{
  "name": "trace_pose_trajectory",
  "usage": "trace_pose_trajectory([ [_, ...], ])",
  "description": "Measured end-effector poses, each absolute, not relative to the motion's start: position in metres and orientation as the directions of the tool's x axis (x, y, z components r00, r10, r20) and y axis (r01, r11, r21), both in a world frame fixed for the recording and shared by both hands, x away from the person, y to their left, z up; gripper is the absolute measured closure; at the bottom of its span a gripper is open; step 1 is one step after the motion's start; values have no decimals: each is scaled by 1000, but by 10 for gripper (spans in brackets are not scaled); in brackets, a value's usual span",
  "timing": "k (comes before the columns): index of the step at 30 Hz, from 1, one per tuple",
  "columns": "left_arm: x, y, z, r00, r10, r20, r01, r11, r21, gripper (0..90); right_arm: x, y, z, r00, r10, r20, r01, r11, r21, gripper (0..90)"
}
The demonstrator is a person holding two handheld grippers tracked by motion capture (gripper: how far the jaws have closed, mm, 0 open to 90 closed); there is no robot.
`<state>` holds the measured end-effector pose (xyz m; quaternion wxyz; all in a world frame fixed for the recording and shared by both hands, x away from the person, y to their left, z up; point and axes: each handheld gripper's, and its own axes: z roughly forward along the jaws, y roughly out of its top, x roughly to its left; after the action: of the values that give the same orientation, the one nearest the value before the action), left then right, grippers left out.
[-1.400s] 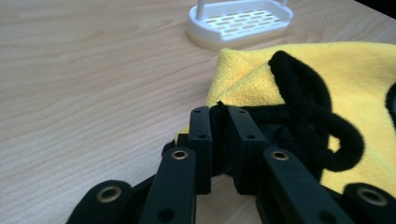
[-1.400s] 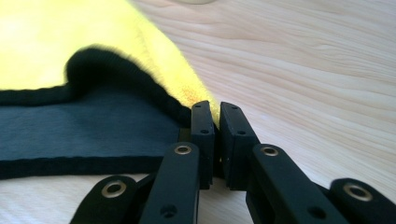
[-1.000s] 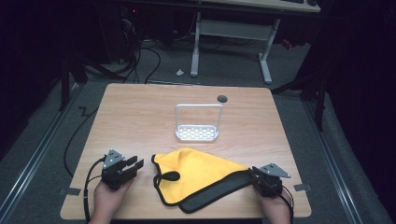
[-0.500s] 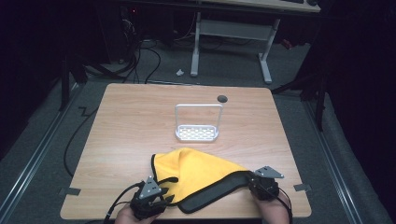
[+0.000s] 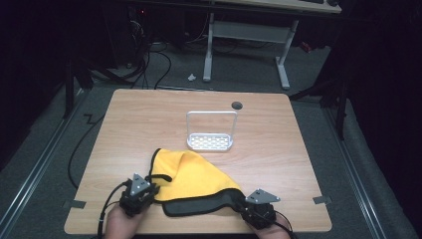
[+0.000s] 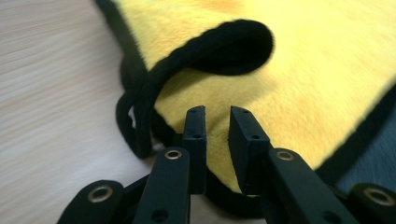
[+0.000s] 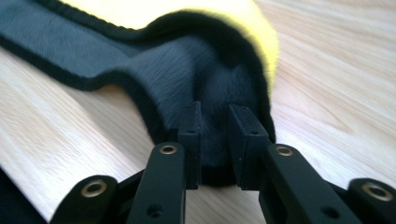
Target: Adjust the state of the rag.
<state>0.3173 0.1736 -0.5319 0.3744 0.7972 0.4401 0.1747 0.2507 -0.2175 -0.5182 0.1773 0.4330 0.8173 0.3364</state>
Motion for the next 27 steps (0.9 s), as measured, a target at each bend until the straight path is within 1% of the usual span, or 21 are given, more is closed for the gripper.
trace_pose_trajectory([
  [1,319,178,-531,532,844,-69,591,-312,744,767,251,-217,-517,-562,827,-4,579,397,712,742],
  [2,318,180,-529,519,851,-78,600,-297,743,738,251,-218,-515,-558,830,-1,576,387,720,741],
  [3,316,183,-527,509,856,-95,607,-278,745,621,251,-221,-514,-547,837,2,574,373,729,740],
  [4,312,185,-525,504,855,-120,611,-254,750,621,251,-221,-514,-547,837,2,574,373,729,740],
  [6,303,186,-525,493,854,-164,621,-214,754,517,250,-224,-512,-536,845,-2,572,365,735,740],
  [7,301,184,-527,495,851,-174,633,-216,744,470,250,-225,-512,-534,845,-6,568,364,738,740],
  [8,300,179,-530,499,853,-152,634,-240,735,459,250,-226,-511,-526,851,-3,571,356,740,740],
  [9,298,176,-530,495,861,-114,621,-259,740,466,250,-227,-511,-526,850,-7,567,357,743,739],
  [10,298,174,-530,493,866,-87,612,-273,742,506,250,-227,-511,-525,851,-8,565,356,744,739],
  [12,297,171,-530,478,875,-72,612,-273,742,673,250,-226,-511,-531,847,-22,558,368,743,739],
  [13,298,171,-530,486,871,-74,609,-277,743,747,250,-225,-511,-532,846,-29,555,374,743,739],
  [14,298,172,-530,488,869,-81,614,-275,740,794,249,-225,-510,-533,845,-32,551,376,745,739],
  [15,299,173,-529,486,869,-92,621,-269,736,820,249,-225,-509,-533,845,-35,547,376,748,739],
  [17,299,176,-526,480,870,-111,617,-246,747,841,249,-226,-508,-529,848,-36,544,371,753,740],
  [20,294,179,-513,485,867,-115,574,-216,790,850,249,-227,-509,-525,850,-36,545,368,753,739],
  [22,288,178,-502,505,855,-117,532,-202,823,851,249,-227,-508,-525,850,-38,542,368,756,736],
  [24,284,173,-492,535,833,-138,497,-178,849,851,249,-226,-507,-525,850,-39,538,367,759,733],
  [26,282,162,-486,573,805,-155,479,-175,860,851,249,-225,-506,-536,843,-43,525,372,765,712],
  [27,281,154,-485,591,790,-164,471,-173,865,851,248,-219,-503,-558,829,-28,508,368,778,674],
])
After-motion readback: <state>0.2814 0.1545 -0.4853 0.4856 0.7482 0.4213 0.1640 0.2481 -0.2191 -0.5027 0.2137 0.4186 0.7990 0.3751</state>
